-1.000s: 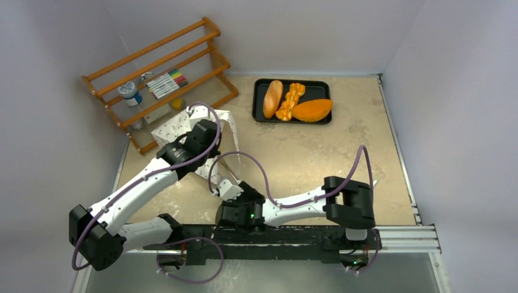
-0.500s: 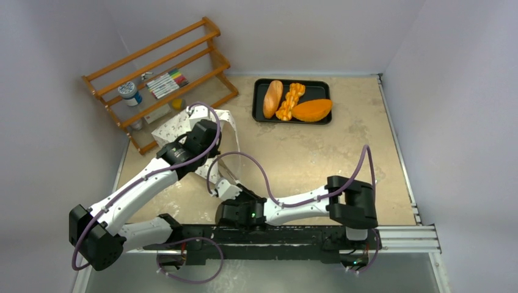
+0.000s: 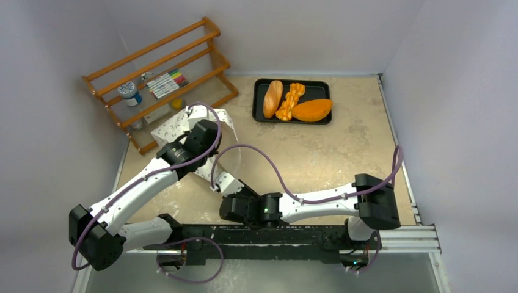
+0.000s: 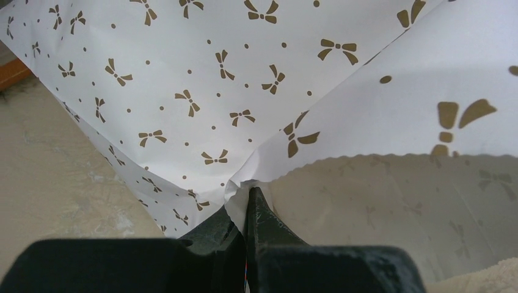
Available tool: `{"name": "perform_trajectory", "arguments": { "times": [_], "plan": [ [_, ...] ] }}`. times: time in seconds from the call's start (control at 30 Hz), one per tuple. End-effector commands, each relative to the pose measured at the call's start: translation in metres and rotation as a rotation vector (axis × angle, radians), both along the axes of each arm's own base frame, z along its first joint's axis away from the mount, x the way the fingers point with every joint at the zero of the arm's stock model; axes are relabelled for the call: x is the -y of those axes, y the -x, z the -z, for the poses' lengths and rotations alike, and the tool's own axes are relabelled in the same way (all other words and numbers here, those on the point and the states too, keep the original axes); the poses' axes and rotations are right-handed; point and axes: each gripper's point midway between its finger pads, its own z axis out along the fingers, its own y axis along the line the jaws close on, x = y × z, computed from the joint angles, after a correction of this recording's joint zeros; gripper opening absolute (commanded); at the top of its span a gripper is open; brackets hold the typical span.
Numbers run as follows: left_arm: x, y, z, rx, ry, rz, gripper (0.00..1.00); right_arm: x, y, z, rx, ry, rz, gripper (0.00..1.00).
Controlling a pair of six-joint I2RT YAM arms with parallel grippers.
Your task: Take the fake bread out of the paper bag
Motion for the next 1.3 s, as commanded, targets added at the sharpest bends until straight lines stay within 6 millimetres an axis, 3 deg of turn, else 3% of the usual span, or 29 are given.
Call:
{"name": "perform_trajectory", "arguments": {
  "times": [0.0, 0.23, 0.63, 1.0, 1.13, 1.27],
  "plan": [
    [-0.009, -0.006, -0.019, 0.067, -0.033, -0.029, 0.00, -0.002, 0.006, -0.024, -0.025, -0.084, -0.012, 0.18],
    [-0.012, -0.005, -0.017, 0.057, -0.051, -0.035, 0.00, 0.009, 0.008, -0.036, -0.039, -0.120, -0.002, 0.15],
    [-0.020, 0.002, -0.022, 0.052, -0.066, -0.045, 0.00, 0.034, 0.011, -0.040, -0.066, -0.144, 0.043, 0.13],
    [-0.028, 0.004, -0.024, 0.058, -0.090, -0.068, 0.00, 0.045, 0.012, -0.060, -0.071, -0.202, 0.066, 0.09],
    [-0.026, 0.003, -0.025, 0.062, -0.081, -0.069, 0.00, 0.043, 0.015, -0.059, -0.092, -0.195, 0.050, 0.10],
    [-0.025, 0.002, -0.027, 0.066, -0.079, -0.065, 0.00, 0.025, 0.024, -0.058, -0.135, -0.207, -0.007, 0.18]
  ]
}}
